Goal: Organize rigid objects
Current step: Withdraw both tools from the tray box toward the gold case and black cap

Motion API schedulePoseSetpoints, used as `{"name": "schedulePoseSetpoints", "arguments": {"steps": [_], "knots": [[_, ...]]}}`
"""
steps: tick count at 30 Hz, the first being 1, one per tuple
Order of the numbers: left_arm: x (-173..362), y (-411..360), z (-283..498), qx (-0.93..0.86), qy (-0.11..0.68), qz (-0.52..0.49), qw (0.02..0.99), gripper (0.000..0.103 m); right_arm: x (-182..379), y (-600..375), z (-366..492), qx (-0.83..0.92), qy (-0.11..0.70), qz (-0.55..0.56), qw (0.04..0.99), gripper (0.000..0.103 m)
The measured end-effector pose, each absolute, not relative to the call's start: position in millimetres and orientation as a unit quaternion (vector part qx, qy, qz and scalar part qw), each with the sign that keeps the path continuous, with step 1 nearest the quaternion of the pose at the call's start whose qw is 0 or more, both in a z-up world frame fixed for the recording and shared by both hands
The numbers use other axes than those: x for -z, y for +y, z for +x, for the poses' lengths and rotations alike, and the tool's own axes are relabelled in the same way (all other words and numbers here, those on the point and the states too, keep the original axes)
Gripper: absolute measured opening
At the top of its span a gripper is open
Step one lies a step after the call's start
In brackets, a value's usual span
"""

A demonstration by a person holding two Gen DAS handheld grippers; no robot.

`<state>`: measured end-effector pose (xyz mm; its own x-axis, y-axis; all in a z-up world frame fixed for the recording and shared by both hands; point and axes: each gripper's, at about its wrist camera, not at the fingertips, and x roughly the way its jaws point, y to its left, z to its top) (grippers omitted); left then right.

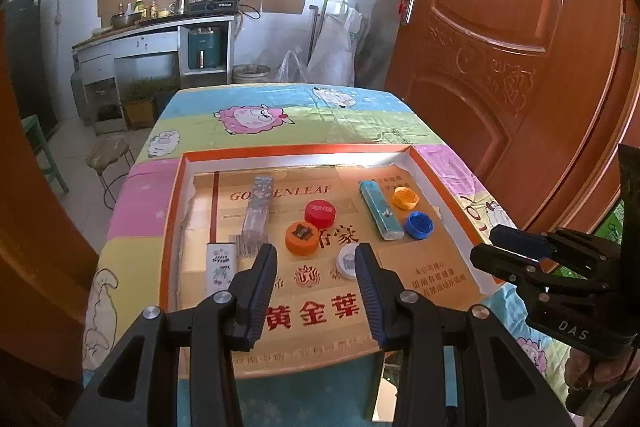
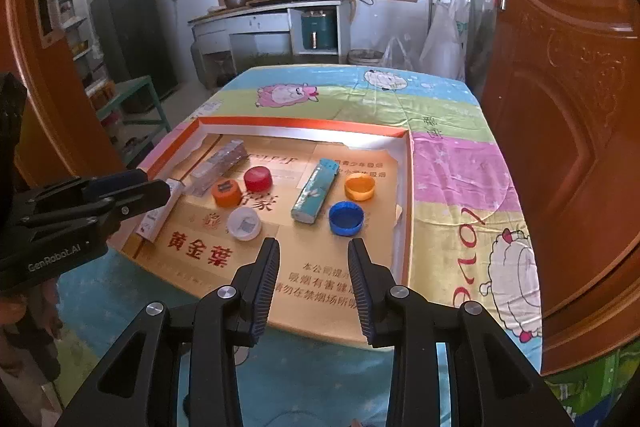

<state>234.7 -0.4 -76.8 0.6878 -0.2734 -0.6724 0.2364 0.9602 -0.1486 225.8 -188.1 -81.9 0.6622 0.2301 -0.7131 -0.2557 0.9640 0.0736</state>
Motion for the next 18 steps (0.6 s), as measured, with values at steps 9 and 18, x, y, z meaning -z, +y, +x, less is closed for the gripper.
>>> {"name": "schedulePoseSetpoints", "arguments": {"steps": [9,18], "knots": [[67.7,2.3,208.7,0.137,0.362,-0.022,0.922,0.040,71.6,-184.1,200.1,-0.133,0.381,-0.019,0.915,0.036],[61.1,1.6,182.8,0.138,0.355,-0.017,0.925,0.040,64.7,-179.6,172.6,-0.136,0.374,-0.023,0.917,0.036]]}}
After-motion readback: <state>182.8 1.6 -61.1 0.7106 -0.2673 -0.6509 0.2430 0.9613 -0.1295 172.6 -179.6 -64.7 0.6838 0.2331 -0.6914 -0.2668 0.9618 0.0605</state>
